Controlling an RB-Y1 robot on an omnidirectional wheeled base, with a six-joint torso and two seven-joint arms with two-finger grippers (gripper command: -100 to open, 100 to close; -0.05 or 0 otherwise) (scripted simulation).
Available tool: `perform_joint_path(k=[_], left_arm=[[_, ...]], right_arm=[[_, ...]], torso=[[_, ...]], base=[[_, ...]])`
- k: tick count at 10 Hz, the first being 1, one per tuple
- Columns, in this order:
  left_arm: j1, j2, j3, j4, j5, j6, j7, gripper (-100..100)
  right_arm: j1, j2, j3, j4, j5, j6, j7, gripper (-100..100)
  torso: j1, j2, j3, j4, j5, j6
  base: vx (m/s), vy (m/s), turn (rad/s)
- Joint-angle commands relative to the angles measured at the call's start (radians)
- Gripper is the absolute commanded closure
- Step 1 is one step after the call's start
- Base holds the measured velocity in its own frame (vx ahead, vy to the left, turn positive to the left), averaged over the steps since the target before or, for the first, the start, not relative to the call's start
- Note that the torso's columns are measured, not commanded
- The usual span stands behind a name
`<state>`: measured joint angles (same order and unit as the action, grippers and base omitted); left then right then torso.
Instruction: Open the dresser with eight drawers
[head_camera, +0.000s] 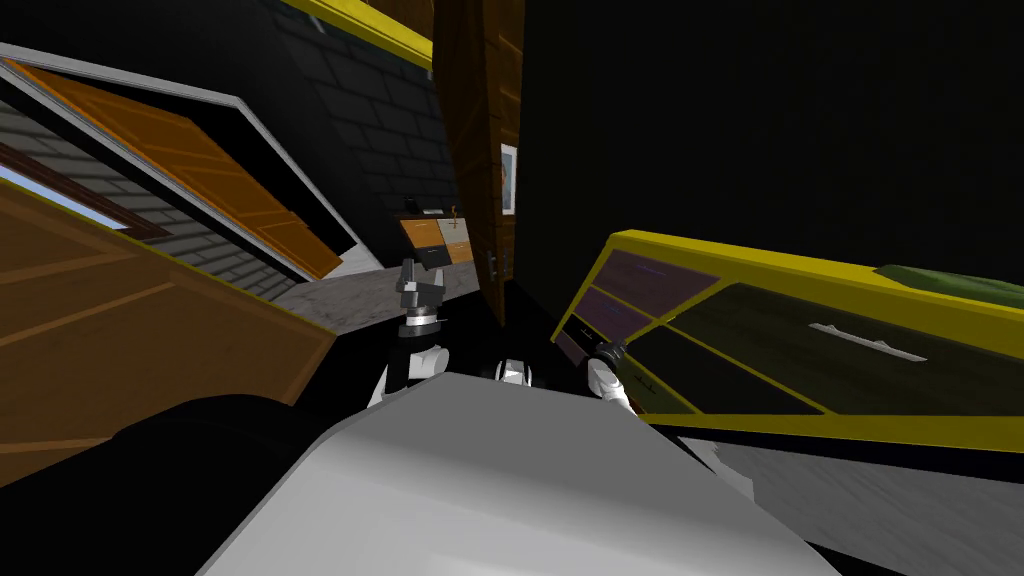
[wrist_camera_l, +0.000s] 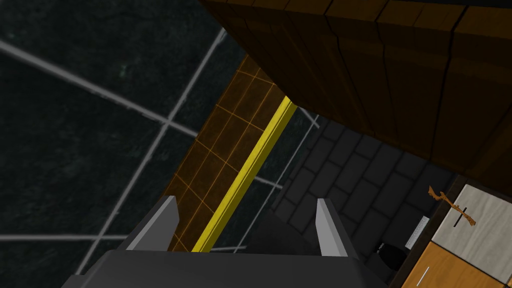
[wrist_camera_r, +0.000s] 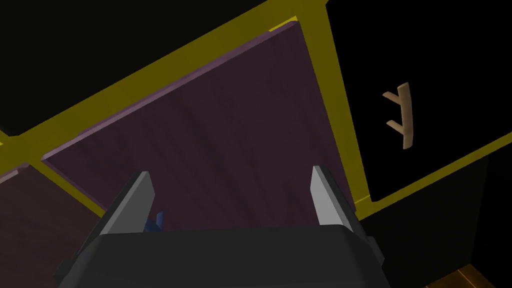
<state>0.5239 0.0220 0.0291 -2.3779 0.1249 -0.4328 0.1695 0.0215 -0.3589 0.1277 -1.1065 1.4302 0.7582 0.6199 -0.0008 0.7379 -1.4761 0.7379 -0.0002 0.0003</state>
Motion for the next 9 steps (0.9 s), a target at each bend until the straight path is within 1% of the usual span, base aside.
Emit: perform_joint_path(k=[1, 4, 7, 8, 9], left_arm=[[0.0, 0.0, 0.0, 0.0, 0.0, 0.0, 0.0, 0], [0.0, 0.0, 0.0, 0.0, 0.0, 0.0, 0.0, 0], [0.0, 0.0, 0.0, 0.0, 0.0, 0.0, 0.0, 0], [0.0, 0.0, 0.0, 0.0, 0.0, 0.0, 0.0, 0], [0.0, 0.0, 0.0, 0.0, 0.0, 0.0, 0.0, 0]], right_arm=[[-0.027, -0.016, 0.006, 0.056, 0.047, 0.038, 0.01, -100], [-0.079, -0.061, 0.016, 0.148, 0.134, 0.119, 0.062, -100], [-0.118, -0.102, 0.023, 0.212, 0.193, 0.175, 0.101, -100], [-0.135, -0.123, 0.026, 0.24, 0.219, 0.199, 0.119, -100], [-0.145, -0.137, 0.027, 0.255, 0.233, 0.213, 0.129, -100]], torso=[[0.001, 0.0, 0.0, 0.0, 0.0, -0.001], [0.001, 0.0, 0.0, 0.0, 0.0, -0.001], [0.0, 0.0, 0.0, 0.0, 0.0, 0.0], [0.0, 0.0, 0.0, 0.0, 0.0, 0.0], [0.001, 0.0, 0.0, 0.0, 0.0, 0.0]], base=[[0.003, 0.012, 0.084], [0.008, 0.015, 0.182], [0.013, 0.003, 0.161], [0.015, -0.002, 0.184], [0.016, -0.006, 0.169]])
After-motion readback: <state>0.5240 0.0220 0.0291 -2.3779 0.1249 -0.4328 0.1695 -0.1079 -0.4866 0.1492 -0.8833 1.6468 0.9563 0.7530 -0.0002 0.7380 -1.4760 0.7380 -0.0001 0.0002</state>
